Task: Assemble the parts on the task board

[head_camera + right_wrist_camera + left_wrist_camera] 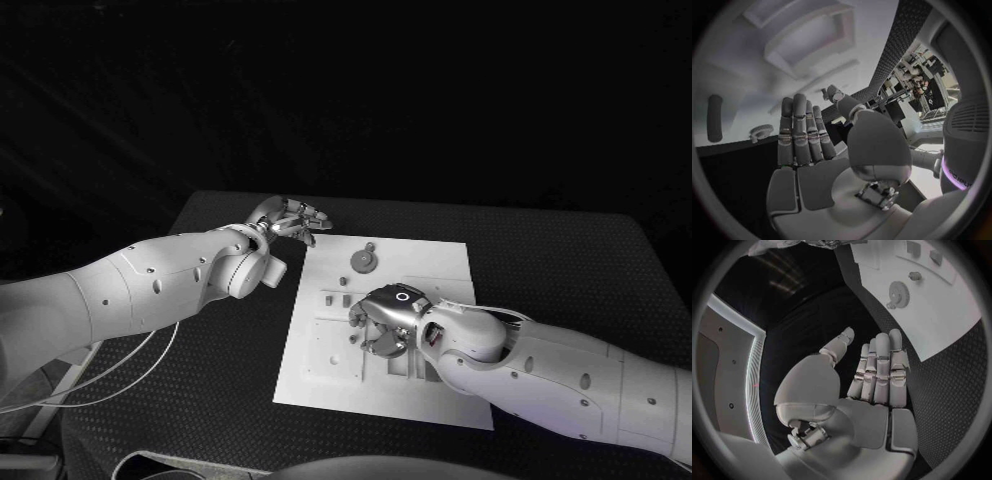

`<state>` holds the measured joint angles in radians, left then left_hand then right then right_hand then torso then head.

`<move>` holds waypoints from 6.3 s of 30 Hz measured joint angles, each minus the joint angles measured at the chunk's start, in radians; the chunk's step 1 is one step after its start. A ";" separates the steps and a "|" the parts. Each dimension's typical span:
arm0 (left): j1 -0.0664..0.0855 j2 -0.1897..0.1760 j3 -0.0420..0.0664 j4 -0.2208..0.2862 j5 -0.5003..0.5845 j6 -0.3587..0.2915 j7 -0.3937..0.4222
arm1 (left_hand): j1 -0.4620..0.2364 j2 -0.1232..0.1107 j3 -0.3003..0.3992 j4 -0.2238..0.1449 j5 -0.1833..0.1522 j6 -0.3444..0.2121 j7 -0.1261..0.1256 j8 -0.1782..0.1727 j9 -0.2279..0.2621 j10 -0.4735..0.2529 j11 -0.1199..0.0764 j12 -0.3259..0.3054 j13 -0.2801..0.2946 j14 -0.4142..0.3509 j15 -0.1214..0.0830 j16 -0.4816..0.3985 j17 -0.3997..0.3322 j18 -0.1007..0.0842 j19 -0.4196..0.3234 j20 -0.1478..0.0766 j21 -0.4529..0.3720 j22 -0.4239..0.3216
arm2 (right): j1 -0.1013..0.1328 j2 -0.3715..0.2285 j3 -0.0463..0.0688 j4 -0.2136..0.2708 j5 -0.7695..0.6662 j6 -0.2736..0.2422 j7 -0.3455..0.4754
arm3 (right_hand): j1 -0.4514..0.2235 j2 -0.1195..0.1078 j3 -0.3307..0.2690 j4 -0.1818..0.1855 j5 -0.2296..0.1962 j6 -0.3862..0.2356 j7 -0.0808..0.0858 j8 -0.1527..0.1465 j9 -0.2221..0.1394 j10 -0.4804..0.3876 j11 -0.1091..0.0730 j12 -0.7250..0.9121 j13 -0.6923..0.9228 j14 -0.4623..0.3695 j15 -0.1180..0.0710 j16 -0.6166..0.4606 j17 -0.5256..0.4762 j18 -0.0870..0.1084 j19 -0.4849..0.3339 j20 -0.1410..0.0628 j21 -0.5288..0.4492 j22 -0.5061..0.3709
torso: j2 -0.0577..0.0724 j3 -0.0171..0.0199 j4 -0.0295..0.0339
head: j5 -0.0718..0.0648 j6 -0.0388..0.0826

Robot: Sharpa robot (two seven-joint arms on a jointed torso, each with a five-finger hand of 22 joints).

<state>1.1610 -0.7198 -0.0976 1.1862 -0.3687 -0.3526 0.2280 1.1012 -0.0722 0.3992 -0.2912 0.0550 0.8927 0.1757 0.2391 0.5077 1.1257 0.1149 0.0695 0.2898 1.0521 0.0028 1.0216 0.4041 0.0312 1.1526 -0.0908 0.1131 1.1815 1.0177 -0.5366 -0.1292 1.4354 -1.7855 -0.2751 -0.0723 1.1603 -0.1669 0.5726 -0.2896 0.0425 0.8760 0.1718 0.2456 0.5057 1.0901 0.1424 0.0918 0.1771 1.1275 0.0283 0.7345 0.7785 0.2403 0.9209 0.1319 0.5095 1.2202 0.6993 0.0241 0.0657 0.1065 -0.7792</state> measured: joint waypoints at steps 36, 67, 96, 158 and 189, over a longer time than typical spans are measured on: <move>0.000 -0.013 0.000 -0.003 0.017 0.044 0.027 | 0.000 0.000 0.000 0.000 0.000 0.003 -0.003 0.010 0.000 0.001 -0.001 0.000 0.001 -0.003 0.003 -0.004 0.003 0.000 0.000 0.000 -0.004 0.000 | 0.094 -0.217 0.088 0.058 0.076 0.073 0.012 | -0.066 -0.060 0.016 0.054 0.000 -0.009 0.009 0.005 -0.013 0.009 0.000 -0.022 -0.024 -0.008 0.000 0.075 0.031 0.008 0.029 -0.008 0.023 0.042 | 0.002 0.0037 -0.0124 | -0.030 0.047; 0.000 -0.012 0.000 -0.007 0.019 0.045 0.027 | 0.000 0.000 0.000 0.000 0.000 0.003 -0.003 0.010 -0.002 0.001 -0.002 0.000 0.001 -0.003 0.003 -0.004 0.005 0.000 -0.002 0.002 -0.004 0.000 | 0.056 -0.175 0.068 0.011 0.020 0.116 0.007 | -0.018 0.033 0.023 0.005 0.000 0.054 -0.024 0.057 -0.001 0.088 -0.035 0.020 -0.022 0.002 -0.021 0.090 0.020 0.006 0.036 -0.014 0.023 0.049 | 0.002 0.0003 -0.0098 | -0.023 0.028; 0.000 -0.011 0.000 -0.008 0.020 0.046 0.026 | 0.000 0.000 0.000 0.000 0.000 0.003 -0.003 0.010 -0.002 0.001 -0.002 0.000 0.000 -0.003 0.003 -0.004 0.006 0.000 -0.002 0.002 -0.004 0.000 | 0.046 -0.168 0.066 0.003 -0.017 0.073 -0.004 | 0.040 0.114 0.029 -0.002 0.000 0.114 -0.050 0.086 0.009 0.162 -0.065 0.050 -0.001 0.046 -0.053 0.120 0.020 0.006 0.075 -0.035 0.029 0.063 | 0.002 0.0002 -0.0105 | -0.022 0.023; 0.000 0.014 0.000 -0.036 0.024 0.047 0.026 | 0.004 0.004 0.000 0.000 0.000 0.003 -0.003 0.010 -0.003 0.002 -0.002 0.000 -0.001 -0.003 0.003 -0.004 0.008 0.001 -0.002 0.002 -0.008 0.001 | -0.020 0.058 0.021 0.049 0.005 0.019 0.030 | 0.044 0.118 0.026 -0.004 0.004 0.123 -0.052 0.088 0.013 0.169 -0.073 0.049 0.006 0.056 -0.060 0.128 0.020 0.013 0.089 -0.042 0.033 0.067 | 0.002 0.0000 -0.0081 | 0.052 -0.001; 0.000 0.016 0.000 -0.036 0.025 0.048 0.025 | 0.004 0.004 0.000 0.000 0.000 0.003 -0.003 0.010 -0.004 0.002 -0.002 0.000 -0.001 -0.007 0.007 -0.004 0.009 0.001 -0.002 0.002 -0.008 0.001 | -0.021 0.067 0.005 0.034 -0.013 0.046 0.023 | 0.043 0.117 0.025 -0.006 0.003 0.121 -0.051 0.083 0.013 0.171 -0.070 0.050 0.008 0.058 -0.058 0.128 0.020 0.007 0.089 -0.042 0.033 0.068 | 0.002 -0.0011 -0.0105 | 0.051 -0.011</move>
<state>1.1612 -0.7043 -0.0978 1.1502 -0.3440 -0.3050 0.2533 1.1052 -0.0682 0.3992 -0.2912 0.0550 0.8961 0.1723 0.2487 0.5041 1.1272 0.1132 0.0695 0.2892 1.0454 0.0094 1.0177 0.4130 0.0318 1.1507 -0.0889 0.1054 1.1822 0.9964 -0.4691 -0.1245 1.4694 -1.7986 -0.2290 -0.0498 1.2035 -0.0501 0.5974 -0.2953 0.0454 0.9975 0.1213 0.3290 0.5186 1.2616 0.0720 0.1422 0.1850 1.1855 -0.0295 0.8627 0.7986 0.2477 1.0096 0.0898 0.5421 1.2884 0.7008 0.0230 0.0551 0.1579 -0.7901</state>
